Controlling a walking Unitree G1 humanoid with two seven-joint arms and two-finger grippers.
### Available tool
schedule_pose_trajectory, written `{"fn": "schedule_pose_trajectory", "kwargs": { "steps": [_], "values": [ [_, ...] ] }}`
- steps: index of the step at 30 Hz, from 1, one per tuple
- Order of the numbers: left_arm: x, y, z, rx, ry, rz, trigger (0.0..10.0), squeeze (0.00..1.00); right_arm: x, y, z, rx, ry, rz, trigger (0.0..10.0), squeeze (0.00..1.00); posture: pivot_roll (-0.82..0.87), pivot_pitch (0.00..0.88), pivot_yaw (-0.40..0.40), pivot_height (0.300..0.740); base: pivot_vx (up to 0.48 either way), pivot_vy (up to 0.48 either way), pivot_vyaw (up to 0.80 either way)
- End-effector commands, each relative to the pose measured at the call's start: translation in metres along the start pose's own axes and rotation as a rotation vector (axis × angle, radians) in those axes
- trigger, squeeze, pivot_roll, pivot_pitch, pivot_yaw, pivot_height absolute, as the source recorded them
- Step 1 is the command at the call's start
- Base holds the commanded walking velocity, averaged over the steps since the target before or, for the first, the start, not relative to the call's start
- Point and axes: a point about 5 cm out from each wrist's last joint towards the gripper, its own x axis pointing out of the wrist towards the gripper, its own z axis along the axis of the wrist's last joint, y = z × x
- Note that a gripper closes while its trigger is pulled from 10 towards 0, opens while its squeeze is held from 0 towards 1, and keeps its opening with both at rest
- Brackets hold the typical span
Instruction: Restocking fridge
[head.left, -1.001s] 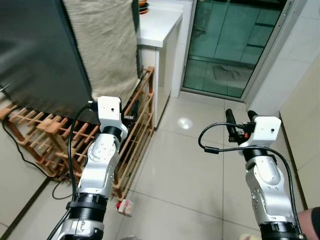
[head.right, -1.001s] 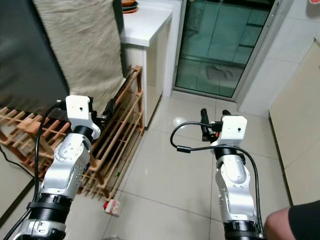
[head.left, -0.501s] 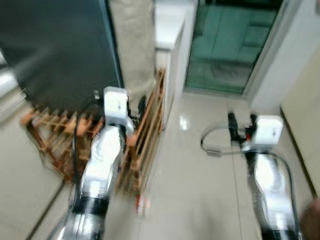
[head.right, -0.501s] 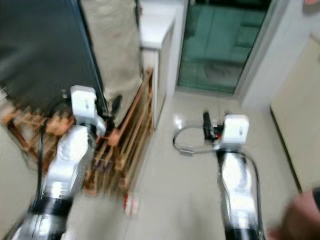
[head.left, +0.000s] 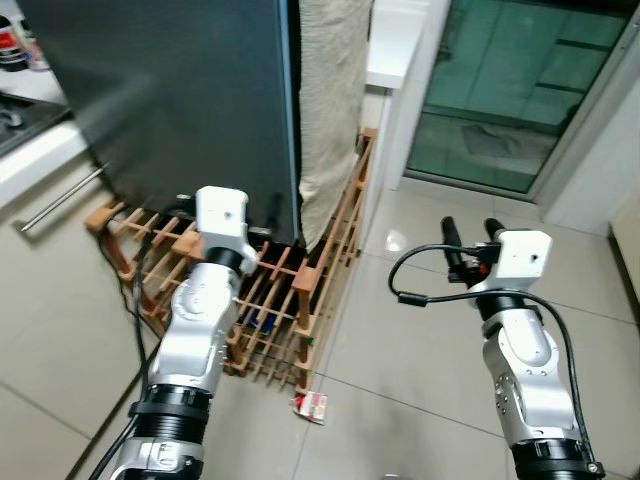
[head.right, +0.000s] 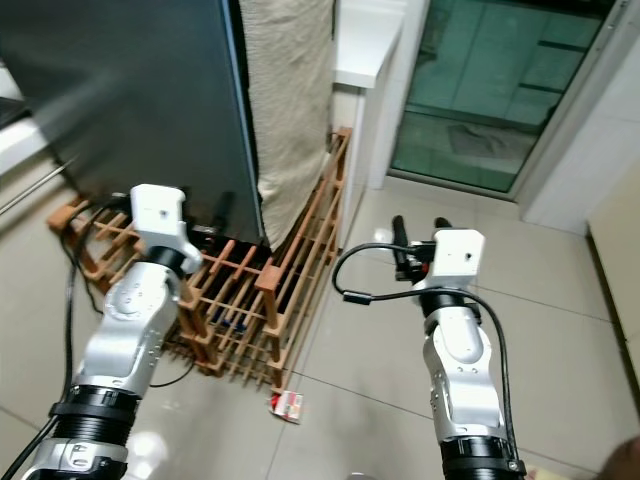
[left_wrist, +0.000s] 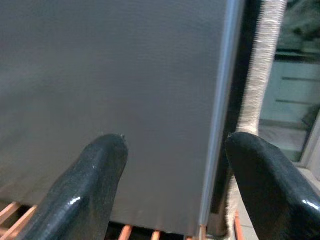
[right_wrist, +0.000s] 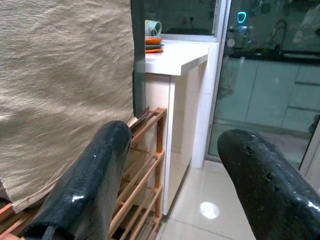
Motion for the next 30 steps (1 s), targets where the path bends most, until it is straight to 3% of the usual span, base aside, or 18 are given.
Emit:
{"fn": "schedule_pose_trajectory", "kwargs": {
  "steps": [1, 6, 12, 20, 22, 30],
  "values": [
    [0.004, -0.006, 0.008, 0.018, -0.013, -0.002, 10.0, 0.00, 0.000, -0.006, 0.010, -0.025, -0.050, -0.025, 10.0, 0.00, -0.12, 0.000, 0.020, 0.740, 0.000, 0.000, 0.00],
    [0.008, -0.016, 0.016, 0.016, -0.029, -0.034, 10.0, 0.00, 0.003, -0.015, 0.029, -0.045, -0.124, -0.098, 10.0, 0.00, -0.13, 0.000, 0.019, 0.740, 0.000, 0.000, 0.00],
    [0.010, -0.025, 0.029, -0.001, -0.057, -0.059, 10.0, 0.00, 0.002, -0.015, 0.043, -0.063, -0.170, -0.120, 10.0, 0.00, -0.13, 0.000, 0.019, 0.740, 0.000, 0.000, 0.00],
    [0.020, -0.048, 0.031, -0.041, -0.025, -0.122, 10.0, 0.00, 0.002, -0.018, 0.039, -0.061, -0.141, -0.135, 10.0, 0.00, -0.14, 0.000, 0.020, 0.740, 0.000, 0.000, 0.00],
    [0.034, -0.057, 0.034, -0.061, -0.003, -0.150, 10.0, 0.00, 0.000, -0.014, 0.034, -0.028, -0.100, -0.080, 10.0, 0.00, -0.16, 0.000, 0.024, 0.740, 0.000, 0.000, 0.00],
    [0.043, -0.054, 0.033, -0.093, 0.027, -0.149, 10.0, 0.00, -0.017, -0.012, 0.021, -0.020, -0.035, -0.051, 10.0, 0.00, -0.20, 0.000, 0.044, 0.740, 0.000, 0.000, 0.00]
  ]
}}
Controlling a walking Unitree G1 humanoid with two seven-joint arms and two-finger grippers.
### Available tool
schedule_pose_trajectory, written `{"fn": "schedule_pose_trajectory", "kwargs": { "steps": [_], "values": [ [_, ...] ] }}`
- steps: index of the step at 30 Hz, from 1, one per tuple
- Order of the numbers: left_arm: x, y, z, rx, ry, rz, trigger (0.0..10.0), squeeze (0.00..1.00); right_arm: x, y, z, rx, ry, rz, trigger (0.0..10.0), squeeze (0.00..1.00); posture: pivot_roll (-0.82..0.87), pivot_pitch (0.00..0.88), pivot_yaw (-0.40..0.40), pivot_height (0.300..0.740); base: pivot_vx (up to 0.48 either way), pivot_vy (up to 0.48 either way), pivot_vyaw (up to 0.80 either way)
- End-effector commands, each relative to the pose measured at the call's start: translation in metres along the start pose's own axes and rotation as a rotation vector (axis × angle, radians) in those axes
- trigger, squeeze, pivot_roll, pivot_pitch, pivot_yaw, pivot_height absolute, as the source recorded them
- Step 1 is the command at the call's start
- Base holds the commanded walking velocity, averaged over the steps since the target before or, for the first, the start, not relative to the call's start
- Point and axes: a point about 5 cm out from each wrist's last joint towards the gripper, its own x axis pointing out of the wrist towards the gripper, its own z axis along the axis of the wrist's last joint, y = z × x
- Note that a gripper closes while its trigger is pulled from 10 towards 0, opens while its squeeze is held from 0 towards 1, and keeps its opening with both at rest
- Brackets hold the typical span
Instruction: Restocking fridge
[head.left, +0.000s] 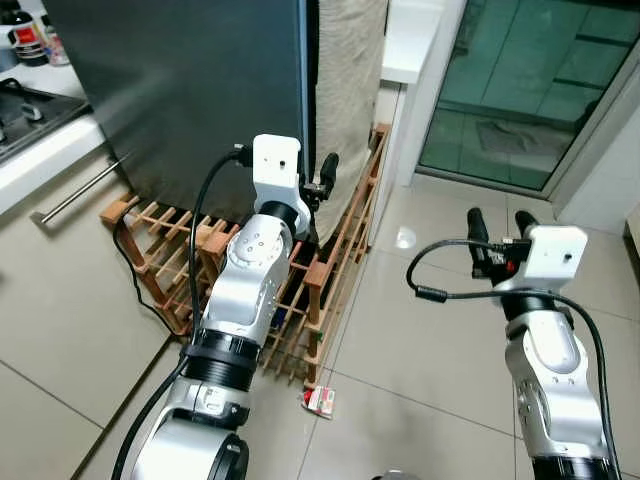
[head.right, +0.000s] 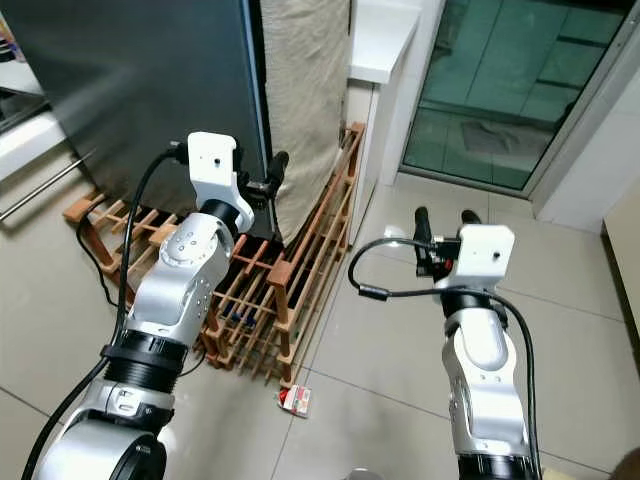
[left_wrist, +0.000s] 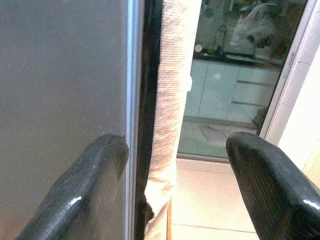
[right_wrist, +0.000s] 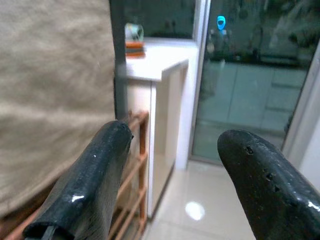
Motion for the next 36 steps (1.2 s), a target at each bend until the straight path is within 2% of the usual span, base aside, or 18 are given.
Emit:
{"fn": "schedule_pose_trajectory", "kwargs": {
  "steps": [1, 4, 7, 10, 13, 14, 17, 19, 20, 22, 24, 26, 28, 30, 36],
  "values": [
    [0.000, 0.001, -0.004, -0.019, 0.023, -0.004, 10.0, 0.00, 0.000, 0.001, 0.007, 0.000, -0.023, 0.010, 10.0, 0.00, -0.20, 0.000, 0.044, 0.740, 0.000, 0.000, 0.00],
    [0.002, -0.009, -0.007, -0.026, 0.029, -0.032, 10.0, 0.00, -0.001, 0.002, 0.008, -0.006, -0.020, 0.016, 10.0, 0.00, -0.21, 0.000, 0.048, 0.740, 0.000, 0.000, 0.00],
    [0.000, -0.007, -0.006, -0.038, 0.014, -0.036, 10.0, 0.00, -0.002, 0.003, 0.009, -0.016, -0.022, 0.027, 10.0, 0.00, -0.22, 0.000, 0.055, 0.740, 0.000, 0.000, 0.00],
    [-0.022, 0.015, -0.009, -0.028, -0.023, -0.011, 10.0, 0.00, -0.005, -0.001, 0.013, -0.012, -0.049, -0.007, 10.0, 0.00, -0.21, 0.000, 0.056, 0.740, 0.000, 0.000, 0.00],
    [-0.049, 0.039, -0.005, 0.007, -0.079, 0.031, 10.0, 0.00, -0.015, -0.005, 0.027, -0.061, -0.115, -0.055, 10.0, 0.00, -0.19, 0.000, 0.048, 0.740, 0.000, 0.000, 0.00],
    [-0.054, 0.042, -0.004, 0.018, -0.091, 0.035, 10.0, 0.00, -0.018, -0.006, 0.031, -0.073, -0.128, -0.062, 10.0, 0.00, -0.19, 0.000, 0.048, 0.740, 0.000, 0.000, 0.00],
    [-0.085, 0.049, 0.000, 0.099, -0.125, 0.048, 10.0, 0.00, -0.036, -0.007, 0.044, -0.104, -0.175, -0.080, 10.0, 0.00, -0.15, 0.000, 0.033, 0.740, 0.000, 0.000, 0.00],
    [-0.106, 0.051, -0.004, 0.166, -0.117, 0.038, 10.0, 0.00, -0.049, -0.007, 0.047, -0.108, -0.169, -0.072, 10.0, 0.00, -0.15, 0.000, 0.031, 0.740, 0.000, 0.000, 0.00],
    [-0.106, 0.051, -0.004, 0.166, -0.117, 0.038, 10.0, 0.00, -0.049, -0.007, 0.047, -0.108, -0.169, -0.072, 10.0, 0.00, -0.15, 0.000, 0.031, 0.740, 0.000, 0.000, 0.00],
    [-0.123, 0.059, -0.011, 0.182, -0.099, 0.094, 10.0, 0.00, -0.059, -0.008, 0.045, -0.109, -0.148, -0.059, 10.0, 0.00, -0.13, 0.000, 0.017, 0.740, 0.000, 0.000, 0.00],
    [-0.133, 0.063, -0.009, 0.199, -0.142, 0.190, 10.0, 0.00, -0.064, -0.010, 0.044, -0.111, -0.159, -0.047, 10.0, 0.00, -0.12, 0.000, 0.002, 0.740, 0.000, 0.000, 0.00],
    [-0.131, 0.055, -0.003, 0.171, -0.187, 0.204, 10.0, 0.00, -0.061, -0.012, 0.043, -0.101, -0.180, -0.056, 10.0, 0.00, -0.12, 0.000, -0.007, 0.740, 0.000, 0.000, 0.00],
    [-0.123, 0.047, 0.000, 0.091, -0.183, 0.205, 10.0, 0.00, -0.056, -0.010, 0.041, -0.085, -0.167, -0.063, 10.0, 0.00, -0.11, 0.000, -0.013, 0.740, 0.000, 0.000, 0.00],
    [-0.119, 0.043, 0.000, 0.051, -0.174, 0.189, 10.0, 0.00, -0.054, -0.010, 0.042, -0.075, -0.170, -0.066, 10.0, 0.00, -0.11, 0.000, -0.015, 0.740, 0.000, 0.000, 0.00],
    [-0.113, 0.033, 0.007, 0.044, -0.201, 0.127, 10.0, 0.00, -0.052, -0.007, 0.044, -0.105, -0.178, -0.079, 10.0, 0.00, -0.12, 0.000, -0.008, 0.740, 0.000, 0.000, 0.00]
  ]
}}
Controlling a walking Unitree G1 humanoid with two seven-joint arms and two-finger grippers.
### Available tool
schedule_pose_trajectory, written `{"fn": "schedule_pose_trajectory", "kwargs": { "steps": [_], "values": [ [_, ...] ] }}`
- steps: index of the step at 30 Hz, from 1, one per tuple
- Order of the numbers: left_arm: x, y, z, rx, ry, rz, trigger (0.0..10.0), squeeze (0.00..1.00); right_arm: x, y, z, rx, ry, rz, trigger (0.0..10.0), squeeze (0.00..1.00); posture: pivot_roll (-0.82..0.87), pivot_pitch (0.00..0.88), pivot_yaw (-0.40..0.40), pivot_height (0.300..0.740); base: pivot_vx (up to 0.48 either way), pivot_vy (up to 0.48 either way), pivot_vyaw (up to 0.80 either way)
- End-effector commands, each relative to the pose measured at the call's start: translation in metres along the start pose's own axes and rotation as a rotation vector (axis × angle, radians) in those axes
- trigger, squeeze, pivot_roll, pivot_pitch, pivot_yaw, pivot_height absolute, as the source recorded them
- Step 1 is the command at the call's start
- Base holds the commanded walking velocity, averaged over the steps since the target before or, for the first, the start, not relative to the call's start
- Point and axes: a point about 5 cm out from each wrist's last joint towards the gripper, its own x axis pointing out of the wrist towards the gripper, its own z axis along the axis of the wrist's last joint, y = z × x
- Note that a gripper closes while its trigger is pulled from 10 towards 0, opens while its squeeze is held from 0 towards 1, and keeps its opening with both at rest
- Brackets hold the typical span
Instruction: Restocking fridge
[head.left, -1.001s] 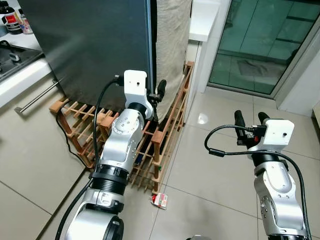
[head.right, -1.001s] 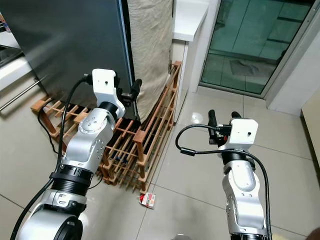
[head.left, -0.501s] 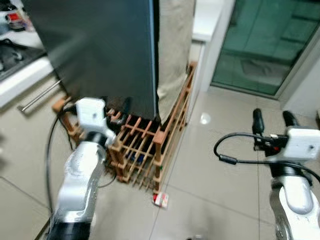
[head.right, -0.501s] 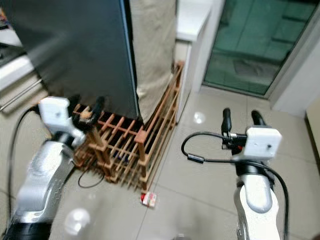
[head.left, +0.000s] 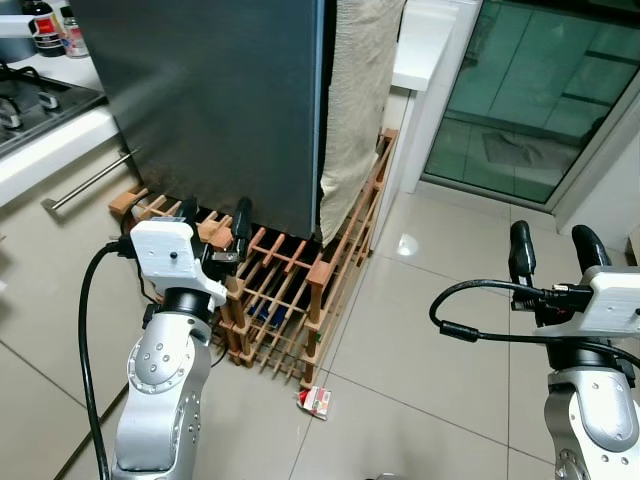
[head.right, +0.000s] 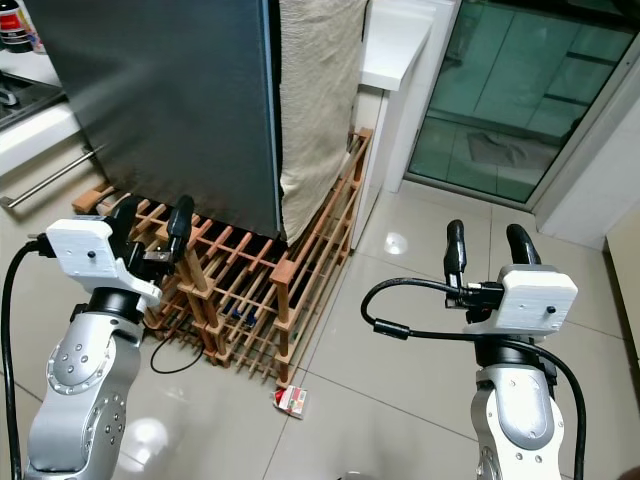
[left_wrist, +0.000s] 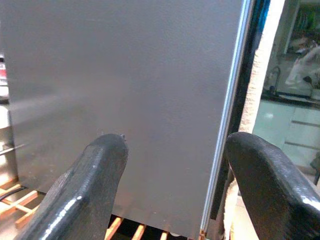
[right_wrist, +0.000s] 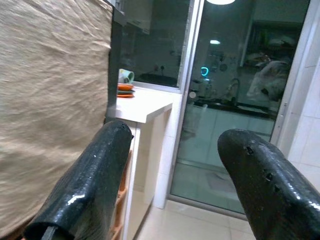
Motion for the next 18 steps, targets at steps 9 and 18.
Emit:
{"fn": "schedule_pose_trajectory", "kwargs": {
  "steps": [9, 18],
  "values": [
    [0.025, -0.019, 0.036, -0.043, -0.161, -0.093, 10.0, 0.00, 0.016, 0.013, 0.017, -0.083, -0.118, 0.078, 10.0, 0.00, -0.13, 0.000, -0.004, 0.740, 0.331, 0.000, 0.00],
    [0.028, -0.022, 0.036, -0.026, -0.162, -0.114, 10.0, 0.00, 0.022, 0.009, 0.013, -0.068, -0.102, 0.040, 10.0, 0.00, -0.14, 0.000, 0.004, 0.740, 0.480, 0.000, 0.00]
  ]
}}
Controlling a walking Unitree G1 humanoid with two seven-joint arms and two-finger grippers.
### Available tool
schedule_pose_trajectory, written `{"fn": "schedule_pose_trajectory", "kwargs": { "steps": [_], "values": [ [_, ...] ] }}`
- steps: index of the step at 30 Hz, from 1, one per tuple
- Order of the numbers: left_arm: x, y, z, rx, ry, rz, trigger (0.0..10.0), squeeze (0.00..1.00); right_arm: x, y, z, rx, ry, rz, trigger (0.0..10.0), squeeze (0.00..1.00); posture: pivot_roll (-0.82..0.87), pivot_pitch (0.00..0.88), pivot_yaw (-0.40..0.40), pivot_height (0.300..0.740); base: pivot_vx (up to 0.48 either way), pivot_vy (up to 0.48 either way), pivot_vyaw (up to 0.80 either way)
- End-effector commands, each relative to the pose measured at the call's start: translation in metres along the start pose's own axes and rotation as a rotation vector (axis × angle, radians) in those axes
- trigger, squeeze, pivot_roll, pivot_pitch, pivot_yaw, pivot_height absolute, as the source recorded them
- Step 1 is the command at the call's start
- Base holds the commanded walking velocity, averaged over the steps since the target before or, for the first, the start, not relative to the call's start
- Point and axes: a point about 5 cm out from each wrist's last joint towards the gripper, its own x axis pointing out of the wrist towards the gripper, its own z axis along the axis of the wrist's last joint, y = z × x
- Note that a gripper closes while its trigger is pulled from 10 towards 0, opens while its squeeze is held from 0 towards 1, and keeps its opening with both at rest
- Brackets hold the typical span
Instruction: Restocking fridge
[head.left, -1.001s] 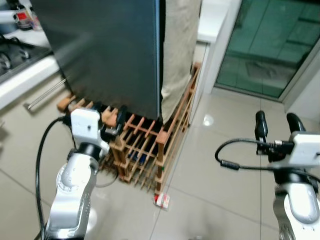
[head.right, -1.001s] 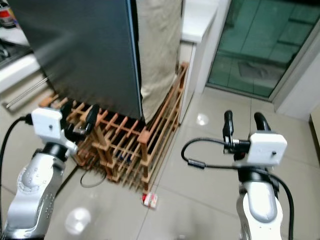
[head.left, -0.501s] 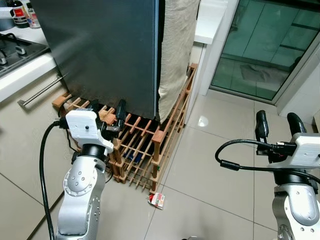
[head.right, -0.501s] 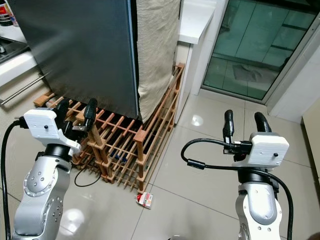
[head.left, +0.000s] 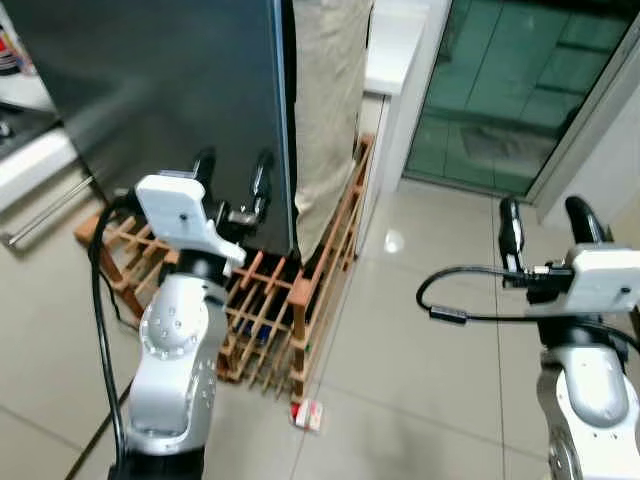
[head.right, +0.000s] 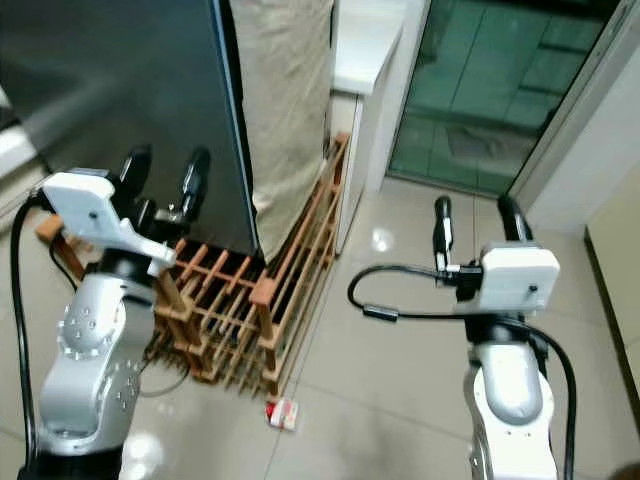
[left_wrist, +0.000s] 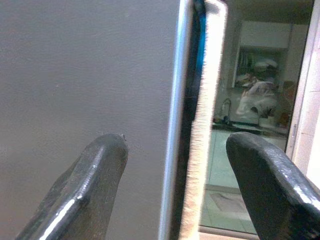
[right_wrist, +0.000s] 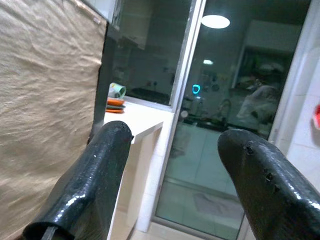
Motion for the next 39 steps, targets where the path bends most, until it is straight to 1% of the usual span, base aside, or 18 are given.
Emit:
{"fn": "schedule_pose_trajectory", "kwargs": {
  "steps": [1, 5, 6, 12, 18, 19, 20, 21, 22, 23, 26, 27, 28, 29, 30, 33, 35, 39],
  "values": [
    [0.003, 0.000, 0.001, 0.006, 0.000, -0.009, 10.0, 0.00, 0.004, 0.000, 0.001, -0.002, -0.009, -0.003, 10.0, 0.00, -0.14, 0.000, 0.004, 0.740, 0.480, 0.000, 0.00],
    [0.004, 0.001, 0.001, 0.004, 0.005, 0.005, 10.0, 0.00, 0.005, 0.003, -0.001, -0.001, -0.006, 0.008, 10.0, 0.00, -0.14, 0.000, 0.006, 0.740, 0.240, 0.000, 0.00],
    [0.007, 0.006, 0.001, 0.008, 0.010, 0.038, 10.0, 0.00, 0.006, 0.003, -0.002, 0.000, -0.004, 0.014, 10.0, 0.00, -0.14, 0.000, 0.006, 0.740, 0.000, 0.000, 0.00],
    [0.012, 0.012, 0.002, -0.014, 0.012, 0.094, 10.0, 0.00, 0.007, 0.007, -0.004, 0.008, 0.003, 0.045, 10.0, 0.00, -0.13, 0.000, 0.003, 0.740, 0.000, 0.000, 0.00],
    [0.015, 0.016, -0.004, -0.024, 0.053, 0.108, 10.0, 0.00, 0.008, 0.007, -0.007, 0.013, 0.014, 0.051, 10.0, 0.00, -0.14, 0.000, 0.001, 0.740, 0.000, 0.000, 0.00],
    [0.018, 0.011, -0.008, -0.031, 0.089, 0.069, 10.0, 0.00, 0.008, 0.007, -0.009, 0.022, 0.024, 0.048, 10.0, 0.00, -0.14, 0.000, 0.000, 0.740, 0.000, 0.000, 0.00],
    [0.018, 0.011, -0.008, -0.031, 0.089, 0.069, 10.0, 0.00, 0.008, 0.007, -0.009, 0.022, 0.024, 0.048, 10.0, 0.00, -0.14, 0.000, 0.000, 0.740, 0.000, 0.000, 0.00],
    [0.020, 0.005, -0.013, -0.045, 0.128, 0.013, 10.0, 0.00, 0.008, 0.006, -0.011, 0.038, 0.039, 0.039, 10.0, 0.00, -0.14, 0.000, 0.000, 0.740, 0.000, 0.000, 0.00],
    [0.023, -0.007, -0.023, -0.054, 0.201, -0.085, 10.0, 0.00, 0.008, 0.004, -0.016, 0.071, 0.072, 0.026, 10.0, 0.00, -0.13, 0.000, -0.001, 0.740, 0.000, 0.000, 0.00],
    [0.024, -0.012, -0.027, -0.049, 0.229, -0.119, 10.0, 0.00, 0.009, 0.004, -0.019, 0.084, 0.087, 0.022, 10.0, 0.00, -0.13, 0.000, -0.001, 0.740, 0.000, 0.000, 0.00],
    [0.026, -0.016, -0.030, -0.051, 0.239, -0.143, 10.0, 0.00, 0.010, 0.003, -0.023, 0.100, 0.109, 0.011, 10.0, 0.00, -0.13, 0.000, -0.002, 0.740, 0.000, 0.000, 0.00],
    [0.035, -0.028, -0.034, -0.053, 0.242, -0.190, 10.0, 0.00, 0.009, -0.002, -0.034, 0.096, 0.164, -0.007, 10.0, 0.00, -0.14, 0.000, 0.000, 0.740, 0.000, 0.000, 0.00],
    [0.040, -0.032, -0.036, -0.052, 0.247, -0.200, 10.0, 0.00, 0.008, -0.004, -0.039, 0.098, 0.191, -0.012, 10.0, 0.00, -0.14, 0.000, 0.002, 0.740, 0.000, 0.000, 0.00],
    [0.040, -0.032, -0.036, -0.052, 0.247, -0.200, 10.0, 0.00, 0.008, -0.004, -0.039, 0.098, 0.191, -0.012, 10.0, 0.00, -0.14, 0.000, 0.002, 0.740, 0.000, 0.000, 0.00],
    [0.049, -0.038, -0.039, -0.042, 0.258, -0.213, 10.0, 0.00, 0.006, -0.008, -0.046, 0.095, 0.221, -0.021, 10.0, 0.00, -0.14, 0.000, 0.002, 0.740, 0.000, 0.000, 0.00],
    [0.059, -0.036, -0.037, -0.022, 0.250, -0.164, 10.0, 0.00, 0.006, -0.011, -0.046, 0.080, 0.217, -0.027, 10.0, 0.00, -0.18, 0.000, 0.024, 0.740, 0.000, 0.000, 0.00],
    [0.066, -0.035, -0.033, -0.044, 0.223, -0.120, 10.0, 0.00, 0.006, -0.014, -0.044, 0.071, 0.214, -0.034, 10.0, 0.00, -0.18, 0.000, 0.027, 0.740, 0.000, 0.000, 0.00],
    [0.071, -0.040, -0.031, -0.063, 0.207, -0.115, 10.0, 0.00, 0.005, -0.016, -0.043, 0.060, 0.213, -0.038, 10.0, 0.00, -0.20, 0.000, 0.031, 0.740, 0.000, 0.000, 0.00]
  ]
}}
